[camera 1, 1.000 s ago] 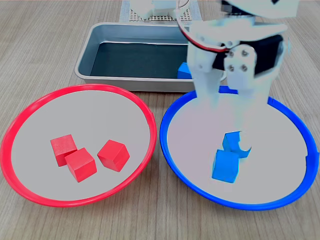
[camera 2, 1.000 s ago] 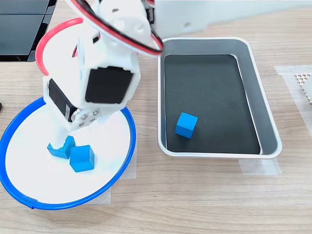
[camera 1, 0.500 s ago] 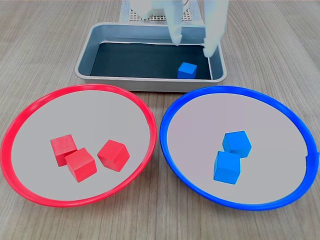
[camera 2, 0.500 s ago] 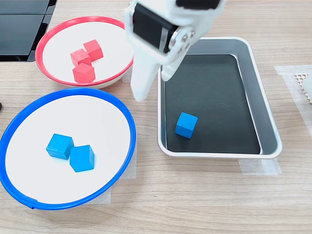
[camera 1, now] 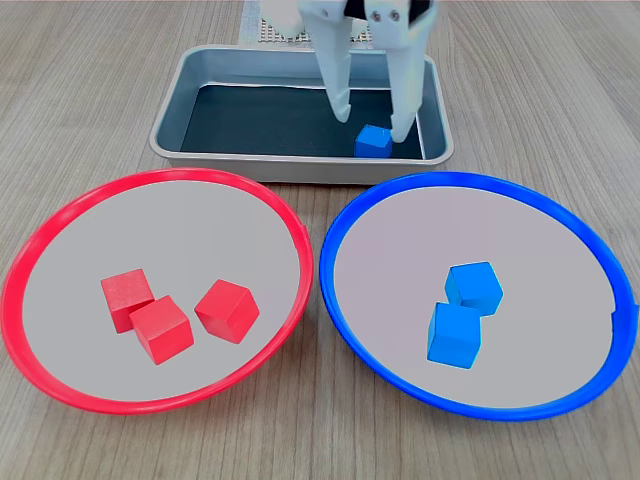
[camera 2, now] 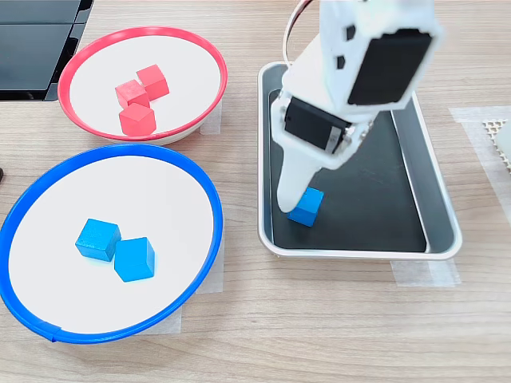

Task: Resolve any anomalies and move all blocks to matching dishes

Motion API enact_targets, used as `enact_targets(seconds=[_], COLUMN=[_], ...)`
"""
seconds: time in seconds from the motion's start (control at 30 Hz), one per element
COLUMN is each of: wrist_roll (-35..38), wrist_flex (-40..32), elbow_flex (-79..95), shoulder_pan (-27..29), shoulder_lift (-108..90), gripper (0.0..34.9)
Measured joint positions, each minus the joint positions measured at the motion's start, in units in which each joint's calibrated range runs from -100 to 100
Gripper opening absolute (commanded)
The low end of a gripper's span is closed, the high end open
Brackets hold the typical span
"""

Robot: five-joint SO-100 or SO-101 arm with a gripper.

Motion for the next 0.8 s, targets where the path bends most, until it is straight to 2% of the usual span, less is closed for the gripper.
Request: enact_targets(seconds=[0.2, 0.3, 0.37, 0.43, 0.47, 0.67, 0.8], wrist_roll=[0.0, 0.4, 0.8, 1.1, 1.2, 1.8, 1.2], wrist_flex=[-0.7, -1.7, -2.1, -2.6, -3.2, -1.7, 6.2], elbow_flex=[0.7, 0.9, 0.9, 0.9, 0.9, -0.6, -7.8], shoulder_pan=[-1.9, -1.5, -2.4, -1.9, -1.6, -1.5, -1.2], shoulder_lift=[2.0, 3.8, 4.9, 5.5, 5.9, 6.1, 3.8], gripper=[15.8, 13.3, 10.0, 2.2, 0.4, 0.3, 0.3])
